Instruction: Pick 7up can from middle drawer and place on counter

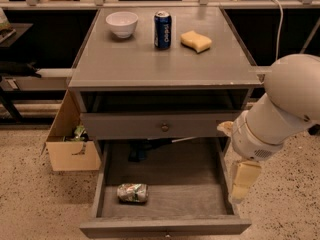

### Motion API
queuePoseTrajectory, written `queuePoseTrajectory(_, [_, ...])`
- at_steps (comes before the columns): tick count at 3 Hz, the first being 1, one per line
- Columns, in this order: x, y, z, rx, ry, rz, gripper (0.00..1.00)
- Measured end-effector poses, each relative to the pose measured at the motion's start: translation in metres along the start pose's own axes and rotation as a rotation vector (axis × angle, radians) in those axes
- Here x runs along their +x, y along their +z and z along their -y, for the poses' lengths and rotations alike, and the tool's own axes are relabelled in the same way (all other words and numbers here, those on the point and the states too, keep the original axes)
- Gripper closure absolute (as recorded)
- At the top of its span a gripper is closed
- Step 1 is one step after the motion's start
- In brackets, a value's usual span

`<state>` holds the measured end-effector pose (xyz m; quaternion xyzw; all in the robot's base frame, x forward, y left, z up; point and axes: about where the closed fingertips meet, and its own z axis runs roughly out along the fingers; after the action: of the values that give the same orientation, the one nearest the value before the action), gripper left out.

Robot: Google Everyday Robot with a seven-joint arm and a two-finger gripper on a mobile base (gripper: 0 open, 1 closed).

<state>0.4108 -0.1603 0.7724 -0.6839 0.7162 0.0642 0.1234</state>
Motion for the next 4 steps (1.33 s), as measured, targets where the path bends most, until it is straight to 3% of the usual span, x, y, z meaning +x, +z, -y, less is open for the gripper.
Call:
queuePoseTrajectory(1, [-0.033, 0.037, 0.010, 0.000, 0.004, 0.007, 0.00])
queuePoseTrajectory(2, [-0.034, 0.040, 0.010, 0.000, 0.003, 0.008, 0.00])
queuePoseTrajectory(4, [-0.073, 0.128, 0.015, 0.002, -0.047, 0.035, 0.00])
